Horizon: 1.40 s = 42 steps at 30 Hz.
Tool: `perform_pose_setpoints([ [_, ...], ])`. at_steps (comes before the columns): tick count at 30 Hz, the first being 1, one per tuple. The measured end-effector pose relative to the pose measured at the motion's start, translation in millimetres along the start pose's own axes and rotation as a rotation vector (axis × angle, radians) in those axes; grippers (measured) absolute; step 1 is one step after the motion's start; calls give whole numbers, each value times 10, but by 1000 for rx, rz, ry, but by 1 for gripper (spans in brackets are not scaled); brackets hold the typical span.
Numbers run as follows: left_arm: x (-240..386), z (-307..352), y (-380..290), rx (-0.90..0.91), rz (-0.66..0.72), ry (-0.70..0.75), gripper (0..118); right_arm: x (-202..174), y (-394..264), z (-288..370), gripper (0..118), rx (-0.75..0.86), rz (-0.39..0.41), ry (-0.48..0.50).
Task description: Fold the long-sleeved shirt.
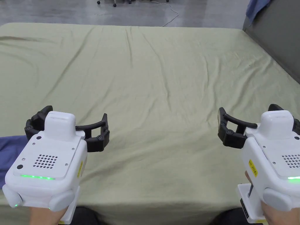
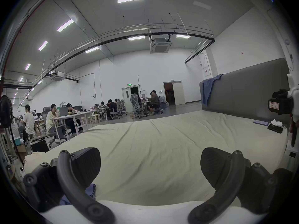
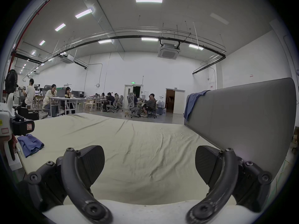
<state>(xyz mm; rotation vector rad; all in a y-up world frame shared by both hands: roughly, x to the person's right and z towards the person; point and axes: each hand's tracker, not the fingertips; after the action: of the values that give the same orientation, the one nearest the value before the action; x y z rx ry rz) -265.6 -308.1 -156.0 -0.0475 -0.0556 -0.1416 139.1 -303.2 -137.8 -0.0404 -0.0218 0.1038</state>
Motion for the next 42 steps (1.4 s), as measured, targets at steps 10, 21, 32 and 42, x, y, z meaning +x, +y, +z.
perform_pose_setpoints([
  [10,24,-7,-8,-8,-11,-16,118,-3,4,1,112,-4,0,-11],
  [21,25,0,3,-3,-3,-16,118,11,13,5,112,0,-8,-23],
  [32,40,8,14,1,-12,-18,118,-11,15,2,112,1,2,-13],
  [42,41,6,18,-4,-7,-21,118,-6,24,-19,112,-31,-15,-4],
])
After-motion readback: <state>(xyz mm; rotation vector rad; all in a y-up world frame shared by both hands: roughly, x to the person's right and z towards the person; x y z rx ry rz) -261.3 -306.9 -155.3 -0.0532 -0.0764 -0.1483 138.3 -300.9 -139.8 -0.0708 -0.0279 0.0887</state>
